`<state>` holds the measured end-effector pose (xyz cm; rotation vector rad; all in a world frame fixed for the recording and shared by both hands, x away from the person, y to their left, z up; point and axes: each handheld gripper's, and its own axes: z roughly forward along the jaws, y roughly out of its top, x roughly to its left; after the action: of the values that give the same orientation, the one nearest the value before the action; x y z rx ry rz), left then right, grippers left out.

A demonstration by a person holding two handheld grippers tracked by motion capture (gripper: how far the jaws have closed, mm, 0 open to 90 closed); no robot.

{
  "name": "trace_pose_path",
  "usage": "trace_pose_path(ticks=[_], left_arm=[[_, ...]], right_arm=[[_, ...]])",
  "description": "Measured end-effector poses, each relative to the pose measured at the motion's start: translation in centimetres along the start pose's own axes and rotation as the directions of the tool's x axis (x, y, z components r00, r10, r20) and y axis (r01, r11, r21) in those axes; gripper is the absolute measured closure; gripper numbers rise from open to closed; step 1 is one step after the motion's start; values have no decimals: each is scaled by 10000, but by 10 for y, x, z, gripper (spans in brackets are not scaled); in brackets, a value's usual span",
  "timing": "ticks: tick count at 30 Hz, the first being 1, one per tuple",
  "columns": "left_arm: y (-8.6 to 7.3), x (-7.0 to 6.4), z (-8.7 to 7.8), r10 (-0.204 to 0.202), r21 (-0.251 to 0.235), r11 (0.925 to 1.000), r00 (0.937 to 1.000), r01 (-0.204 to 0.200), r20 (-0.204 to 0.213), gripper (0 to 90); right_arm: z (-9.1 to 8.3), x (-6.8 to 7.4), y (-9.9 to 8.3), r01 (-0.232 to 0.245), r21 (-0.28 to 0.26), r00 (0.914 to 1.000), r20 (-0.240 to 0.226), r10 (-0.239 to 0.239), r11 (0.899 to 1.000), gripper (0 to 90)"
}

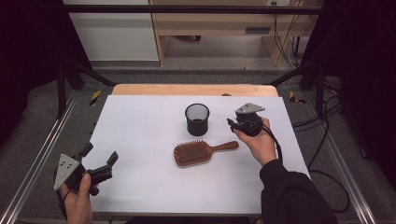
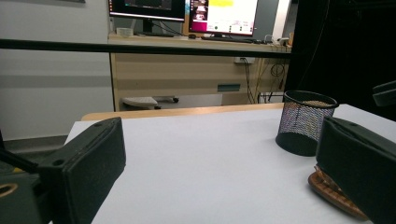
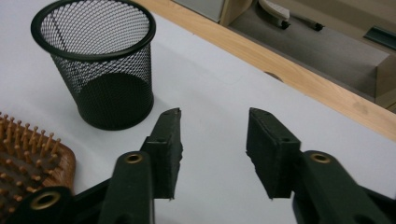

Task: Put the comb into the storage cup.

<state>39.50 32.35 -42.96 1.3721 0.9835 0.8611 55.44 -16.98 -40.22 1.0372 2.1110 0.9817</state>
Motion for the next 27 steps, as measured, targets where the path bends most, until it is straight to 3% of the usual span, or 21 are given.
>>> trace_pose_path(ticks=[7, 8, 11, 15, 19, 20, 21, 23, 27], left_arm=[[0, 0, 0, 9, 7, 10000, 10000, -9, 15, 18], [0, 0, 0, 9, 8, 10000, 10000, -9, 16, 18], [0, 0, 1, 36, 3, 10000, 10000, -36, 35, 18], [0, 0, 1, 32, 8, 10000, 10000, -32, 43, 18], [0, 0, 1, 32, 9, 10000, 10000, -32, 48, 19], [0, 0, 1, 22, 18, 10000, 10000, -23, 60, 19], [0, 0, 1, 22, 18, 10000, 10000, -23, 60, 19], [0, -1, 1, 31, 18, 10000, 10000, -31, 76, 19], [0, -1, 1, 35, 20, 10000, 10000, -35, 93, 19]], right_arm=[[11, 7, -3, 510, 377, 9986, -166, -504, 9980, 738], [15, 11, -4, 719, 506, 9970, -311, -703, 9961, 792], [19, 15, -5, 935, 706, 9948, -473, -903, 9931, 823], [30, 28, -8, 1390, 1082, 9869, -971, -1287, 9844, 890], [36, 36, -10, 1745, 1363, 9790, -1296, -1571, 9752, 900], [40, 42, -11, 1900, 1620, 9741, -1541, -1654, 9683, 900], [40, 42, -11, 1900, 1620, 9741, -1541, -1654, 9683, 900], [47, 50, -15, 2313, 2015, 9636, -1820, -1956, 9518, 900], [52, 55, -18, 2556, 2176, 9552, -2073, -2113, 9420, 900]])
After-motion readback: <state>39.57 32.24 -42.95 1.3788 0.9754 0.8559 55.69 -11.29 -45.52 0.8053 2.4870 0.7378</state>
